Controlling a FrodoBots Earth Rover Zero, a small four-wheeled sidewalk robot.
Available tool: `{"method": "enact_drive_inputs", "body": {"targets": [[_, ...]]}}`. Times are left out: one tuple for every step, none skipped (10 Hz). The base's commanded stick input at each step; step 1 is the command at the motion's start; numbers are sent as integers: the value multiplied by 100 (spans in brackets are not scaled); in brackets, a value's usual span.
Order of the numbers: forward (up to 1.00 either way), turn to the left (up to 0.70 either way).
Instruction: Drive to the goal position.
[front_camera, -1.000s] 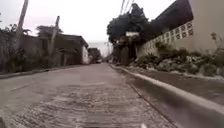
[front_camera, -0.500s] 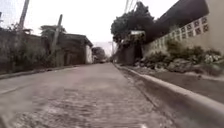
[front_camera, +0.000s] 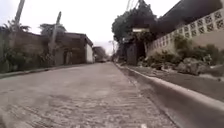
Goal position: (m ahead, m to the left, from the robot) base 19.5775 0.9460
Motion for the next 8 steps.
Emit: {"method": "enact_drive_inputs", "body": {"targets": [[100, 0], [100, 0], [100, 0], [100, 0], [100, 0], [100, 0], [100, 0], [100, 0]]}}
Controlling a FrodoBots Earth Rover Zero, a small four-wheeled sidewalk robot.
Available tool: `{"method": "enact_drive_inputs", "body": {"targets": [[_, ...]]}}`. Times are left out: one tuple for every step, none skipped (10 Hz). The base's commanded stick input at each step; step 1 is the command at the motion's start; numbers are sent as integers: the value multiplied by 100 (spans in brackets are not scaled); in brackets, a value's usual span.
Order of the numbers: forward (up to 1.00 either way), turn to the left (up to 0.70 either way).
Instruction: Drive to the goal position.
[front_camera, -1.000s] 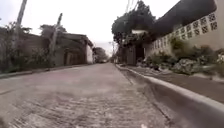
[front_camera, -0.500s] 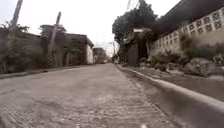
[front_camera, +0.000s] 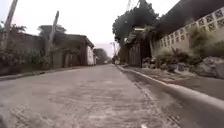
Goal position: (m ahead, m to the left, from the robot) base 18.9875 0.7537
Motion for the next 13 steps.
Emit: {"method": "enact_drive_inputs", "body": {"targets": [[100, 0], [100, 0], [100, 0], [100, 0], [100, 0], [100, 0], [100, 0], [100, 0], [100, 0], [100, 0], [100, 0], [100, 0], [100, 0]]}}
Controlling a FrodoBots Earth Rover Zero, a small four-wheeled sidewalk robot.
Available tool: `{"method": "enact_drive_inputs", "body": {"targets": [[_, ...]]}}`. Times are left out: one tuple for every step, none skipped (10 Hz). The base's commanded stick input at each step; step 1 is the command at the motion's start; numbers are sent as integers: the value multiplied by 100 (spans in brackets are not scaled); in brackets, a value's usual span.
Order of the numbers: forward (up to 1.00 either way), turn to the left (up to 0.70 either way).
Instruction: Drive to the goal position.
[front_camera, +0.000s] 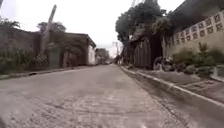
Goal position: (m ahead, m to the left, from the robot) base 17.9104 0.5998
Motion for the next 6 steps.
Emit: {"method": "enact_drive_inputs", "body": {"targets": [[100, 0], [100, 0], [100, -15], [100, -27], [100, -23], [100, 0]]}}
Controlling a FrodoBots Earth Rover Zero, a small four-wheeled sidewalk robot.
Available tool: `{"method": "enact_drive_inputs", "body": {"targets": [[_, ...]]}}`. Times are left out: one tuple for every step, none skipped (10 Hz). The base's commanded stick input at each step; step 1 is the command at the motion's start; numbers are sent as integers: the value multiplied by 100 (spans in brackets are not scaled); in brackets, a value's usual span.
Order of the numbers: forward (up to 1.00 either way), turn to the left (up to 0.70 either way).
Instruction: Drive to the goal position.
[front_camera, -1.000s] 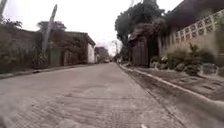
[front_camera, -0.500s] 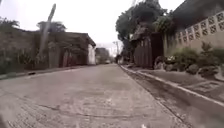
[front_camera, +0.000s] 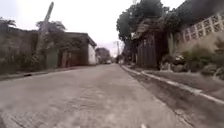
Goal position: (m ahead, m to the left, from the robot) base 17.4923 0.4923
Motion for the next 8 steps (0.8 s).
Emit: {"method": "enact_drive_inputs", "body": {"targets": [[100, 0], [100, 0], [100, -1], [100, -26], [100, -27], [100, -9], [100, 0], [100, 0]]}}
